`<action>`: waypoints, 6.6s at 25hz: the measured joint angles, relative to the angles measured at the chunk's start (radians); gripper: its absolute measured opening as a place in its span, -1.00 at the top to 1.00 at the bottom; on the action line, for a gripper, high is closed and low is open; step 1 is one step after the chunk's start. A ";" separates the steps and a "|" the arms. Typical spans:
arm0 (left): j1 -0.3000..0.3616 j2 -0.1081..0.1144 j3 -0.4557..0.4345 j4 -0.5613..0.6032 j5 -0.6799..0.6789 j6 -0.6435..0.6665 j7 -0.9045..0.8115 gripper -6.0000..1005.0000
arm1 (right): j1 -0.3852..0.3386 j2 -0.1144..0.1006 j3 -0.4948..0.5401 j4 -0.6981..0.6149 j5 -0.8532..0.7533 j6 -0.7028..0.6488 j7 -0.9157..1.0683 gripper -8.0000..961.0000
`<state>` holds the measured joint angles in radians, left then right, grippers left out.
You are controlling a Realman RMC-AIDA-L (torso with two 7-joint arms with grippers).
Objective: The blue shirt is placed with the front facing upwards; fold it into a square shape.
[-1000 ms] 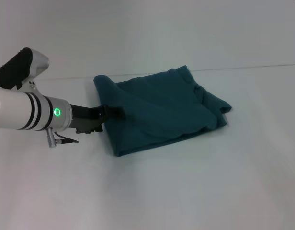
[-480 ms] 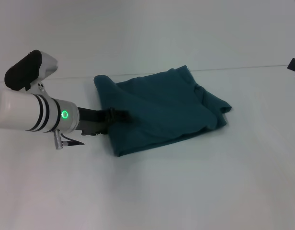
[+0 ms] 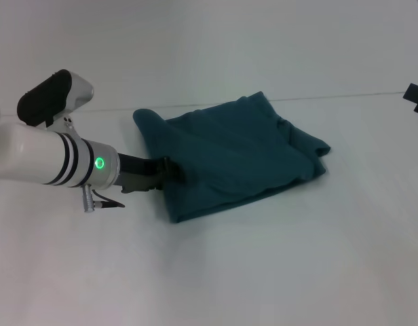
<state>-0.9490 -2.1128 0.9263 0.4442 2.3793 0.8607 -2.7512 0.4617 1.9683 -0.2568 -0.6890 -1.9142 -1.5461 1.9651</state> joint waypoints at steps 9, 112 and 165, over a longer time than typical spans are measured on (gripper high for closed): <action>0.049 -0.024 -0.005 0.105 -0.025 0.062 0.004 0.44 | -0.001 0.001 0.001 0.002 0.001 -0.004 0.001 -0.90; 0.374 0.001 -0.267 0.251 -0.339 0.654 0.342 -0.81 | -0.004 0.023 -0.038 0.052 -0.006 0.033 -0.022 -0.90; 0.483 0.011 -0.294 0.381 -0.238 0.947 1.150 -0.81 | 0.010 0.120 -0.544 0.059 -0.074 -0.125 -0.410 -0.90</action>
<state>-0.4659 -2.1018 0.6319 0.8251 2.1409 1.8079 -1.6007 0.4722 2.0887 -0.8003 -0.6305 -1.9882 -1.6716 1.5555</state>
